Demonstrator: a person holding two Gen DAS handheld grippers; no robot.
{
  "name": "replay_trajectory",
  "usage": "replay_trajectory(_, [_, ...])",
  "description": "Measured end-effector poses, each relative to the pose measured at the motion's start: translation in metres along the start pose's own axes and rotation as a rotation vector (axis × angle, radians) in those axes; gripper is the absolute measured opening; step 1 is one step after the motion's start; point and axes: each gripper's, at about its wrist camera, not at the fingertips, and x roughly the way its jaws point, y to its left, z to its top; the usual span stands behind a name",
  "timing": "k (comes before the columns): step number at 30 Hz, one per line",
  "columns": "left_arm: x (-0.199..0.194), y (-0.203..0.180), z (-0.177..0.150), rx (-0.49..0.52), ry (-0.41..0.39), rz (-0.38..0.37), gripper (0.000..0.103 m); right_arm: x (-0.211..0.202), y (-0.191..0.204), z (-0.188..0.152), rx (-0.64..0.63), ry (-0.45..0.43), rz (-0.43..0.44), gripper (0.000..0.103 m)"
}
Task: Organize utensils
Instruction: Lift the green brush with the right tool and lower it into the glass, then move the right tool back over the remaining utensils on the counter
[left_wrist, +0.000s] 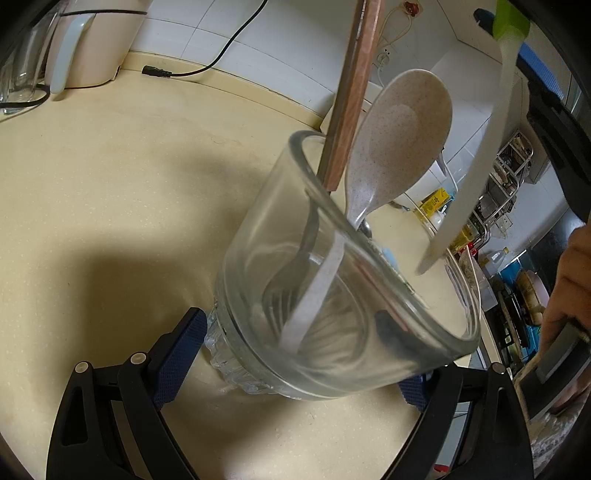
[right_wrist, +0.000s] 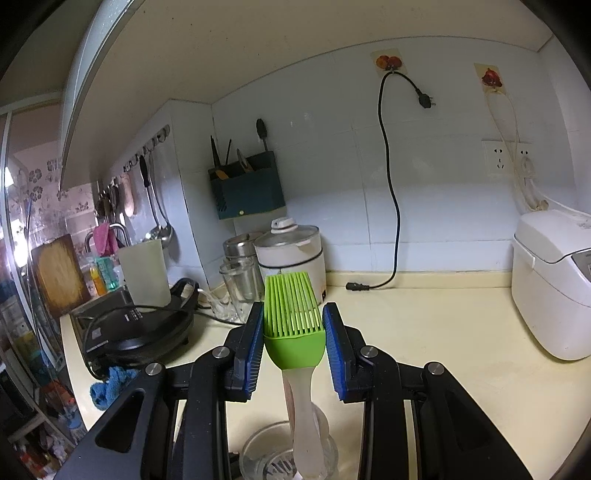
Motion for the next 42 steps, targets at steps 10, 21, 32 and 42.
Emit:
replay_trajectory(10, [0.0,0.0,0.0,0.0,0.0,0.0,0.094,0.008,0.002,-0.03,-0.021,0.09,0.002,0.032])
replay_trajectory(21, [0.0,0.0,0.0,0.0,0.0,0.0,0.094,-0.011,-0.012,-0.039,0.013,0.086,-0.038,0.039])
replay_trajectory(32, [0.0,0.0,0.0,0.0,0.0,0.0,0.094,-0.066,-0.085,-0.085,0.147,0.125,-0.242,0.039])
replay_trajectory(42, [0.0,0.0,0.0,0.0,0.0,0.0,0.094,-0.096,-0.136,-0.131,0.188,0.26,-0.379,0.039])
